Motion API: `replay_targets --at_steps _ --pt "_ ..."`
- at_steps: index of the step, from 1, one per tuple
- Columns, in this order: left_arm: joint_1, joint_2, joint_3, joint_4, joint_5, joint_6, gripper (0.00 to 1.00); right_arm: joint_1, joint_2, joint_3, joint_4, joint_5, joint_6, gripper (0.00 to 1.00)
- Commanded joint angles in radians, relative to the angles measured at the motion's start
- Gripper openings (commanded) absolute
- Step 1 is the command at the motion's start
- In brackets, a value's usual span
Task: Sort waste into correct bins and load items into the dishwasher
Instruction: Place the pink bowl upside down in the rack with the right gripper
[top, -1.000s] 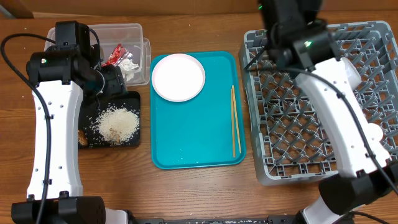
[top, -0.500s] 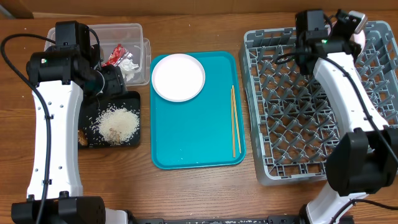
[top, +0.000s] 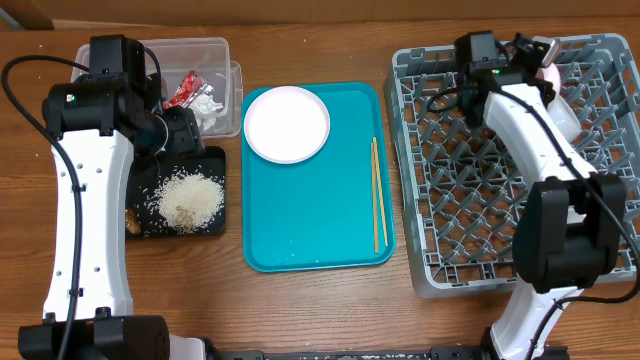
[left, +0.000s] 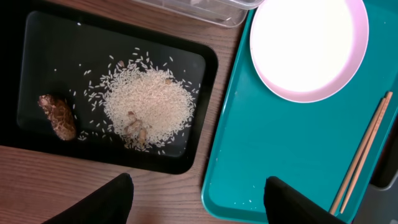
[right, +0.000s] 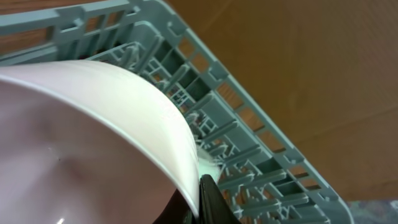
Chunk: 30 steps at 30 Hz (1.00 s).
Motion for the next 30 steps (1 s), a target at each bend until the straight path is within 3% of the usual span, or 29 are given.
replay_targets --at_steps 1,6,13,30 --pt "0.0 0.003 0.002 0.0 0.008 -0.006 0.7 0.015 0.009 -0.022 0.002 -0.027 0.014 0.04" --pt "0.0 0.003 0.002 0.002 0.008 -0.006 0.7 0.023 0.009 -0.058 -0.025 -0.113 0.02 0.04" --pt "0.0 0.003 0.002 0.004 0.009 -0.006 0.7 0.051 0.009 -0.07 -0.185 -0.145 0.195 0.04" --pt "0.0 0.003 0.002 0.003 0.008 -0.006 0.7 0.1 0.008 -0.069 -0.338 -0.538 0.196 0.07"
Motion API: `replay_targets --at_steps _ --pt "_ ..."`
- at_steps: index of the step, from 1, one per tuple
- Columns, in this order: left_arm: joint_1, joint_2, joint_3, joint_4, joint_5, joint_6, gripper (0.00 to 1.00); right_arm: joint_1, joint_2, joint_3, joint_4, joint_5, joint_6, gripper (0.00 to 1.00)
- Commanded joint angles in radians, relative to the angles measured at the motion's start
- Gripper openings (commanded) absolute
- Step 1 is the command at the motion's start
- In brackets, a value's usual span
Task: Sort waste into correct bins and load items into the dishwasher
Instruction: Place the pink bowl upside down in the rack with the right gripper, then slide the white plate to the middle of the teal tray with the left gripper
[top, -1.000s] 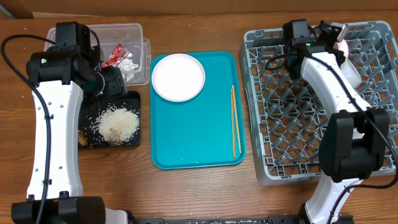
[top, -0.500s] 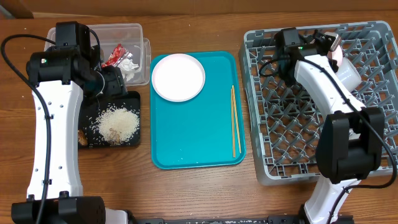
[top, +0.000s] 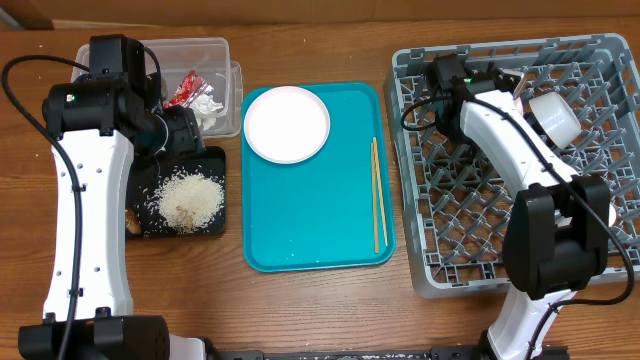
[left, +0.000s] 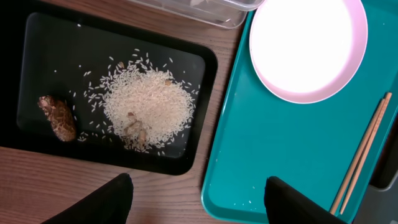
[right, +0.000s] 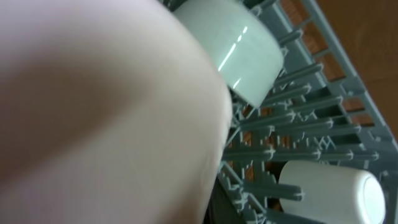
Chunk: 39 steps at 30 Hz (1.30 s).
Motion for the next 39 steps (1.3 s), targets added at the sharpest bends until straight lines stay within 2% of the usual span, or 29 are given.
replay_targets --at_steps 1,10,15,17,21,23,25,28,33,39 --pt "0.0 0.003 0.002 0.0 0.008 -0.006 0.7 0.005 0.02 -0.032 -0.051 -0.257 -0.032 0.09" --pt "0.0 0.003 0.002 -0.001 0.008 -0.006 0.75 0.005 -0.092 -0.032 -0.079 -0.322 -0.032 0.22" --pt "0.0 0.003 0.002 0.0 0.008 -0.006 0.79 -0.012 -0.244 -0.032 -0.078 -0.357 -0.032 0.38" --pt "0.0 0.003 0.002 0.001 0.008 -0.006 0.79 -0.033 -0.309 -0.032 -0.071 -0.368 -0.032 0.49" --pt "-0.013 0.003 0.002 0.015 0.008 -0.006 0.79 -0.121 -0.423 -0.032 -0.052 -0.405 -0.053 0.59" --pt "-0.047 0.003 0.002 0.039 0.008 -0.006 0.79 -0.217 -0.46 -0.032 -0.048 -0.537 -0.139 0.6" --pt "-0.116 0.006 0.002 0.094 0.008 0.015 0.81 -0.316 -0.46 -0.033 -0.057 -0.712 -0.253 0.67" --pt "-0.224 0.034 0.002 0.172 0.005 0.04 0.82 -0.42 -0.453 -0.034 -0.106 -0.849 -0.34 0.78" --pt "-0.377 0.146 0.002 0.275 0.003 0.052 0.85 -0.468 -0.453 -0.035 -0.158 -0.875 -0.352 0.88" --pt "-0.496 0.312 0.002 0.402 -0.013 0.137 0.85 -0.46 -0.453 -0.035 -0.158 -0.879 -0.352 0.89"
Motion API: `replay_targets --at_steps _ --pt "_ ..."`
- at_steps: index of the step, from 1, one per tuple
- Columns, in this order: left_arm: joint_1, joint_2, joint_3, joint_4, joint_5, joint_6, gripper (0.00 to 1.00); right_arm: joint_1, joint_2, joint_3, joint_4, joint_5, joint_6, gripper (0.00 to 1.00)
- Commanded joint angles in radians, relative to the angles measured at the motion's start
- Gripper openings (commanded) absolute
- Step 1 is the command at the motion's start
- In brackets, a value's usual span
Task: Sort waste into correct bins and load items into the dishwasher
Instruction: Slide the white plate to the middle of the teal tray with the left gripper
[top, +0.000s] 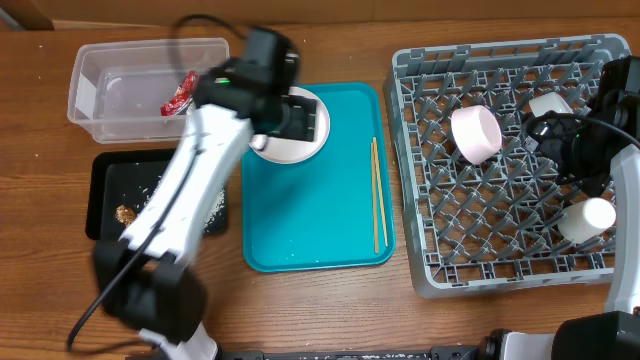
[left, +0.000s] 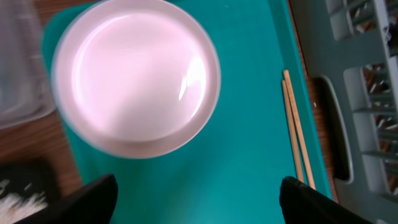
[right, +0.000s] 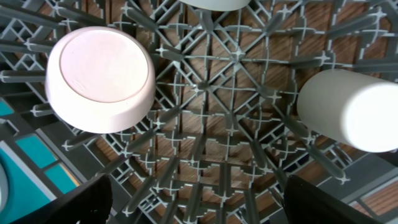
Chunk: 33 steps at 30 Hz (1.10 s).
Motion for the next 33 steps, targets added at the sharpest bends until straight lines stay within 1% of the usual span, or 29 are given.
replay_targets --at_steps 1,5,10,13,15,16,18,20,21,23,24,26,29,33 --pt "-0.073 0.129 0.004 0.061 -0.033 0.08 0.85 0.008 -0.001 0.001 0.003 -0.028 -0.018 0.9" --pt "-0.116 0.244 0.004 0.116 -0.118 0.08 0.84 0.008 -0.001 0.001 0.003 -0.032 -0.019 0.9" --pt "-0.13 0.342 0.004 0.13 -0.131 0.08 0.83 0.008 -0.001 0.001 0.003 -0.043 -0.018 0.9" --pt "-0.132 0.389 0.004 0.12 -0.132 0.08 0.79 0.008 -0.001 0.001 0.003 -0.043 -0.018 0.9" --pt "-0.13 0.408 0.004 0.106 -0.131 0.079 0.74 0.008 -0.001 0.001 0.003 -0.043 -0.018 0.9" --pt "-0.13 0.417 0.004 0.098 -0.13 0.079 0.71 0.008 -0.001 0.001 0.003 -0.043 -0.018 0.9" --pt "-0.136 0.423 0.004 0.08 -0.13 0.077 0.6 0.008 -0.001 0.001 0.004 -0.043 -0.018 0.9" --pt "-0.138 0.423 0.004 0.062 -0.13 0.075 0.41 0.008 -0.001 0.001 0.004 -0.043 -0.018 0.9" --pt "-0.139 0.423 0.004 0.049 -0.129 0.075 0.3 0.008 -0.001 0.001 0.004 -0.043 -0.018 0.9" --pt "-0.142 0.423 0.004 0.019 -0.117 0.074 0.14 0.008 -0.001 0.001 0.004 -0.043 -0.018 0.9" --pt "-0.145 0.423 0.004 0.006 -0.108 0.068 0.08 0.008 -0.001 0.001 0.004 -0.043 -0.018 0.9" --pt "-0.146 0.423 0.004 -0.017 -0.075 0.064 0.04 0.008 -0.001 0.001 0.004 -0.043 -0.018 0.9" --pt "-0.151 0.423 0.004 -0.039 -0.037 0.064 0.04 0.008 -0.001 0.001 0.004 -0.043 -0.018 0.9" --pt "-0.155 0.416 0.005 -0.044 -0.025 0.064 0.04 0.008 -0.001 0.001 0.004 -0.043 -0.018 0.9"
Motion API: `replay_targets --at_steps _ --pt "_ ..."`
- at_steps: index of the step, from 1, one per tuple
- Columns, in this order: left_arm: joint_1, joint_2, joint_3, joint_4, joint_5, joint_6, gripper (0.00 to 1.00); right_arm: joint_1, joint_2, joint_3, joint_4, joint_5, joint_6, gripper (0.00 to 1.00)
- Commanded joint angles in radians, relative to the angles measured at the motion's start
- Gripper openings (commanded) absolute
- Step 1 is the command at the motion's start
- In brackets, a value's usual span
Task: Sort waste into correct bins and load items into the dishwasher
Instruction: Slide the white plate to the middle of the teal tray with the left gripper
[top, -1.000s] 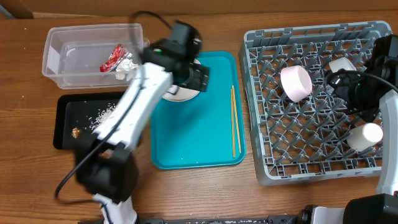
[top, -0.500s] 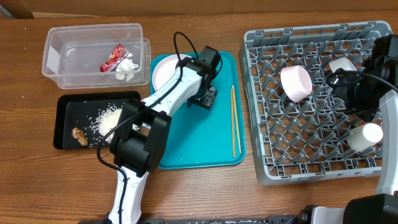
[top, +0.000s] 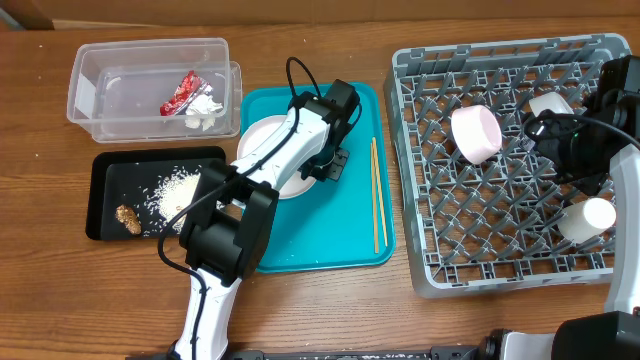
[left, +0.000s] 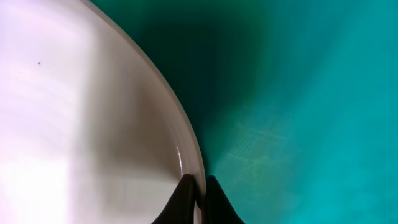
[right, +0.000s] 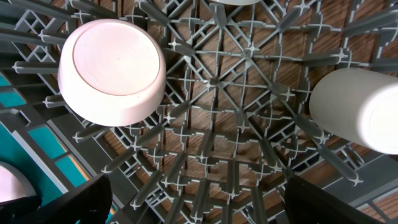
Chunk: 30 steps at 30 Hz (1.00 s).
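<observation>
A white plate lies on the teal tray, partly hidden under my left arm. My left gripper is shut on the plate's right rim; in the left wrist view the fingertips pinch the plate edge. Two chopsticks lie along the tray's right side. A pink bowl rests upside down in the grey dishwasher rack. My right gripper hangs open over the rack, beside the bowl.
White cups lie in the rack. A clear bin with wrappers stands at the back left. In front of it a black tray holds rice and a food scrap.
My left gripper was open above the plate; now it is down at the plate's right rim and shut on it. The right gripper stays open over the rack, hardly moved.
My right gripper held the pink bowl at the rack's far edge while the left hung open over the black tray. Then the bowl was over the rack. Later it rested upside down there, the right gripper open and the left above the plate, which it now grips.
</observation>
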Motion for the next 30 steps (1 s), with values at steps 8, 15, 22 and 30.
replay_targets --at_steps 8,15,22,30 --pt "-0.023 0.012 0.007 -0.025 0.099 -0.015 0.04 0.004 -0.001 0.001 0.005 -0.002 -0.004 0.9" --pt "-0.048 0.011 0.012 -0.019 0.362 -0.01 0.04 0.004 -0.001 0.001 0.005 -0.002 -0.004 0.9" --pt "-0.064 0.011 0.03 -0.071 0.463 -0.01 0.09 0.004 -0.001 0.001 0.006 -0.002 -0.004 0.9" --pt "-0.039 -0.024 0.15 -0.186 0.38 -0.011 0.21 0.005 -0.001 0.001 0.03 -0.065 -0.036 0.91"
